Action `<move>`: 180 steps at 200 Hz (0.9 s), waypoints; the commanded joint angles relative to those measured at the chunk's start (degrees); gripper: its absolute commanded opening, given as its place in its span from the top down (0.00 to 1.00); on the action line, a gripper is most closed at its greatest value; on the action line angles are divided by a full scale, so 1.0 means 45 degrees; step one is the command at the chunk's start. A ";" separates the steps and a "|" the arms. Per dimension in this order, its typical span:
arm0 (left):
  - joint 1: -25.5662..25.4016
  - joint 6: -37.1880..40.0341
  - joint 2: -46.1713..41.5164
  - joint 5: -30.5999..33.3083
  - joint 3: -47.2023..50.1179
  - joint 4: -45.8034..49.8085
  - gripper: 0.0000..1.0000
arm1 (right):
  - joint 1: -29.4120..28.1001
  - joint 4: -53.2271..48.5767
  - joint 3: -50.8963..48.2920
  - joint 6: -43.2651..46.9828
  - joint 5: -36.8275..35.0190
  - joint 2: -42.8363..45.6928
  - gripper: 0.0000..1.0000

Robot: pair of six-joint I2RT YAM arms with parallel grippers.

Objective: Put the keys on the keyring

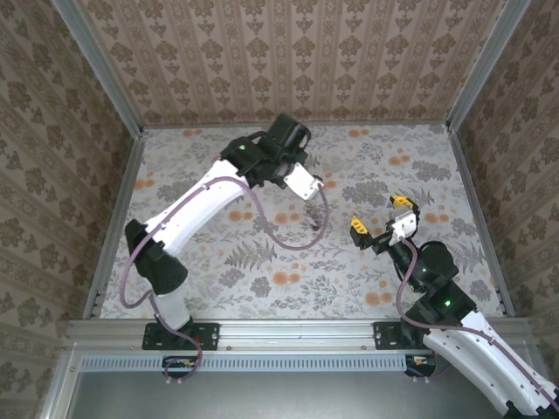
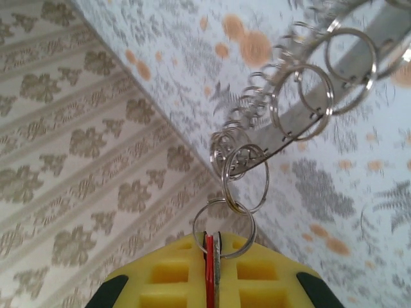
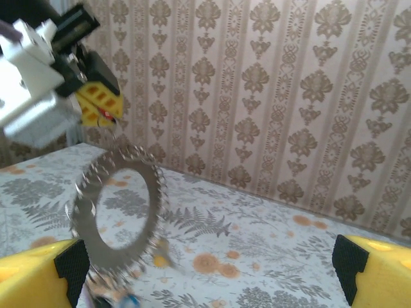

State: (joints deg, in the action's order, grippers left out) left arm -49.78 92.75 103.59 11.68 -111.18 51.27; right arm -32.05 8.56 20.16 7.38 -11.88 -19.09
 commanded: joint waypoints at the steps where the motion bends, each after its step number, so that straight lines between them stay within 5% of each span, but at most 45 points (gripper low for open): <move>1: -0.0244 -0.1321 0.0795 -0.0936 -0.0643 -0.0439 1.00 | 0.0237 0.0068 -0.0203 0.0198 -0.0553 0.0200 0.00; 59: 0.0684 -0.3499 0.1253 -0.3182 0.0935 -0.1172 1.00 | 0.0852 0.0017 -0.0286 0.0040 -0.0038 0.0161 0.00; 180: 0.4013 -0.4574 -0.1883 -0.3453 0.9276 -0.1495 0.95 | 0.1088 -0.0202 -0.0514 -0.0059 0.0331 -0.0171 0.00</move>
State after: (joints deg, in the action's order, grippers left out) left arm -34.87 74.08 98.52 -2.42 -72.55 43.68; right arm -27.55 8.34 18.52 7.33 -11.33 -19.88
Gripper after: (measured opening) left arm 0.073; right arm 0.997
